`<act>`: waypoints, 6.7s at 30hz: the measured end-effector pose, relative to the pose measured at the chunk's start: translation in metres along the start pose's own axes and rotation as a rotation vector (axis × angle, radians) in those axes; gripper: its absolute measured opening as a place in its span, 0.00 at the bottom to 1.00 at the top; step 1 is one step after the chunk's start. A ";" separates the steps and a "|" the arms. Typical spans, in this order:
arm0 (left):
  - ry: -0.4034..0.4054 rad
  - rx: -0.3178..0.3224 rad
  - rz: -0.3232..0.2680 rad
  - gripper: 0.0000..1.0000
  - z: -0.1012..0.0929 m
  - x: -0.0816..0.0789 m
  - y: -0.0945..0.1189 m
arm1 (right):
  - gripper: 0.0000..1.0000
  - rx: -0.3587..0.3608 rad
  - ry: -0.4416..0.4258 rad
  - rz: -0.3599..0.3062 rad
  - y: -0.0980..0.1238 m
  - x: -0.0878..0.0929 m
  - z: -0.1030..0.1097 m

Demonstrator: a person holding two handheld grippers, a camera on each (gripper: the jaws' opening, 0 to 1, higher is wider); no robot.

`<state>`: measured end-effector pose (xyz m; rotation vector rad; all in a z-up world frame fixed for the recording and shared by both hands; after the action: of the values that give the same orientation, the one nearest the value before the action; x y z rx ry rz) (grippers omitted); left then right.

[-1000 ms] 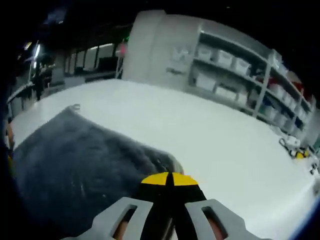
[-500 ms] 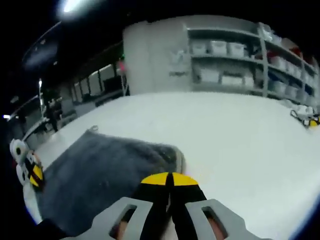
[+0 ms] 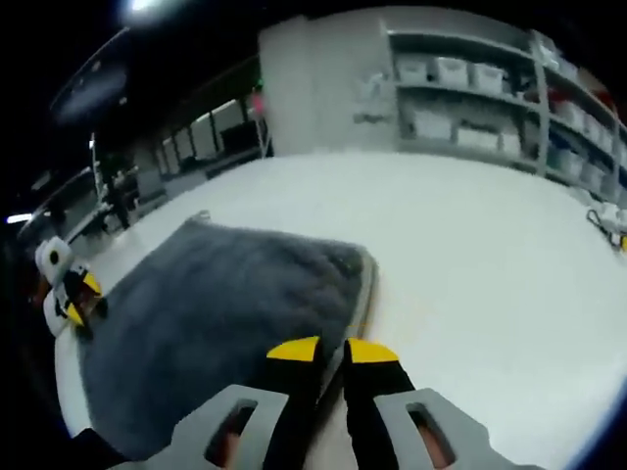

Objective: Open the folded towel by lifting each exposed corner and separating the folded layers until the towel lies flat within the target outline without major curled edges

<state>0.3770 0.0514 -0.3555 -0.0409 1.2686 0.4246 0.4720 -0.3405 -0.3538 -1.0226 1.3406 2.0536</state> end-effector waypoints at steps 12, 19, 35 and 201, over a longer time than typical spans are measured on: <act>0.123 -0.030 -0.058 0.57 0.006 -0.002 0.003 | 0.07 0.009 0.053 0.036 -0.003 0.008 0.004; 0.111 -0.026 -0.050 0.56 0.007 -0.001 0.001 | 0.07 0.009 0.070 0.049 -0.001 0.011 0.009; 0.067 -0.030 -0.037 0.53 0.007 0.000 0.001 | 0.00 -0.107 -0.004 -0.090 0.014 -0.003 0.029; 0.640 -0.190 -0.049 0.03 0.043 0.009 -0.036 | 0.00 -0.159 1.044 -0.098 -0.051 0.041 0.273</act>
<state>0.4305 0.0317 -0.3578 -0.3936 1.8461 0.5090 0.3954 -0.0706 -0.3496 -2.3604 1.4986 1.5607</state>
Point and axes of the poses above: the point that each gripper's makers call its tool centre point, and the gripper's own axes: y roughly backward along the fingers, z roughly to its left, x roughly out of its underside, the point moved 9 cm from there along y, roughly backward along the fingers, and after that the axes turned 10 degrees about -y, right-handed, at the moved point
